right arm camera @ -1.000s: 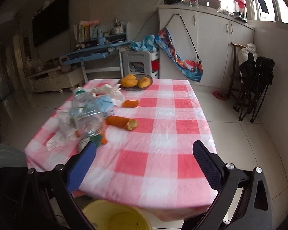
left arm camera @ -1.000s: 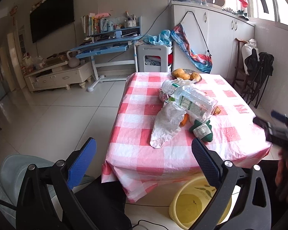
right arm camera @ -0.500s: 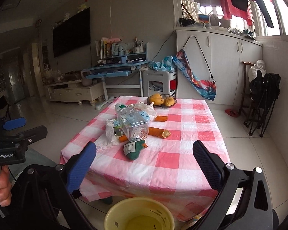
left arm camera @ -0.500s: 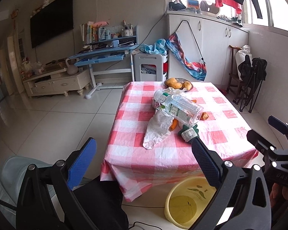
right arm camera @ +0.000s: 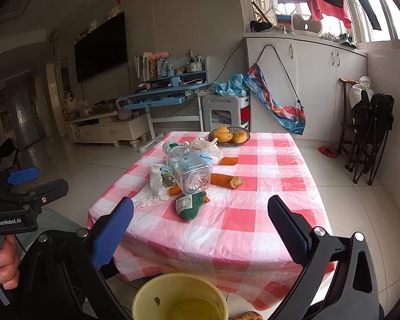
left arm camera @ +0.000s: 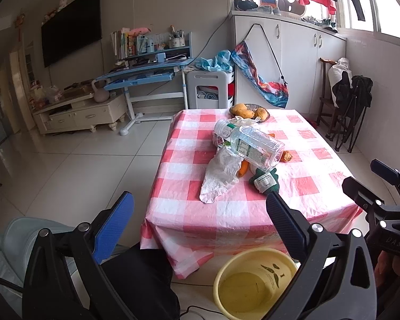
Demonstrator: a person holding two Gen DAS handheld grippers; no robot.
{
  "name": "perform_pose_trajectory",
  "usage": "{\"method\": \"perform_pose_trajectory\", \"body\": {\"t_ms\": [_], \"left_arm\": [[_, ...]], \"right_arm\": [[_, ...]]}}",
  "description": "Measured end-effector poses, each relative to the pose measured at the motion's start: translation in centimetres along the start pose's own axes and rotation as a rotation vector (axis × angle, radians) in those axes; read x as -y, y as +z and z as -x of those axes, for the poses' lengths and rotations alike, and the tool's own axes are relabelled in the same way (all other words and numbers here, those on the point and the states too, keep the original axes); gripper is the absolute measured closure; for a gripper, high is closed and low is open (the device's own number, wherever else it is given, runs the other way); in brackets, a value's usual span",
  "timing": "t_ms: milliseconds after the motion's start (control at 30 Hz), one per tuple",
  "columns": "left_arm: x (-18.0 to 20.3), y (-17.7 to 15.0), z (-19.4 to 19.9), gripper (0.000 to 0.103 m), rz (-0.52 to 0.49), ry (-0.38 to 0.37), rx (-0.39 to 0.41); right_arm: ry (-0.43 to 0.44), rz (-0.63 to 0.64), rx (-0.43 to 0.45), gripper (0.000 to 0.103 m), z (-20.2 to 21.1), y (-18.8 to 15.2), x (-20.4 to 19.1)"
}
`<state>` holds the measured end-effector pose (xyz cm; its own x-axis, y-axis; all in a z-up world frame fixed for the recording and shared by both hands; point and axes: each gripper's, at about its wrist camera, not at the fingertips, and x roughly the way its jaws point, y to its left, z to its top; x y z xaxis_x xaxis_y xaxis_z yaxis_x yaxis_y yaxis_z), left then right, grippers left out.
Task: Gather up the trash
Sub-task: 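Move both tools toward the clear plastic bottle and white tissue on the table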
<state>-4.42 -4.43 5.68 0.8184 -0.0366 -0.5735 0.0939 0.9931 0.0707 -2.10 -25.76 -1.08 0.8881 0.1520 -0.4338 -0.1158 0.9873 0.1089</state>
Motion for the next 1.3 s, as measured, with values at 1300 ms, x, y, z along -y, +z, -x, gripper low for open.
{"method": "perform_pose_trajectory", "body": {"t_ms": [1300], "left_arm": [[-2.0,-0.1,-2.3,0.007,0.042,0.022,-0.019]], "right_arm": [[0.065,0.043,-0.106,0.006,-3.1,1.3,-1.1]]}}
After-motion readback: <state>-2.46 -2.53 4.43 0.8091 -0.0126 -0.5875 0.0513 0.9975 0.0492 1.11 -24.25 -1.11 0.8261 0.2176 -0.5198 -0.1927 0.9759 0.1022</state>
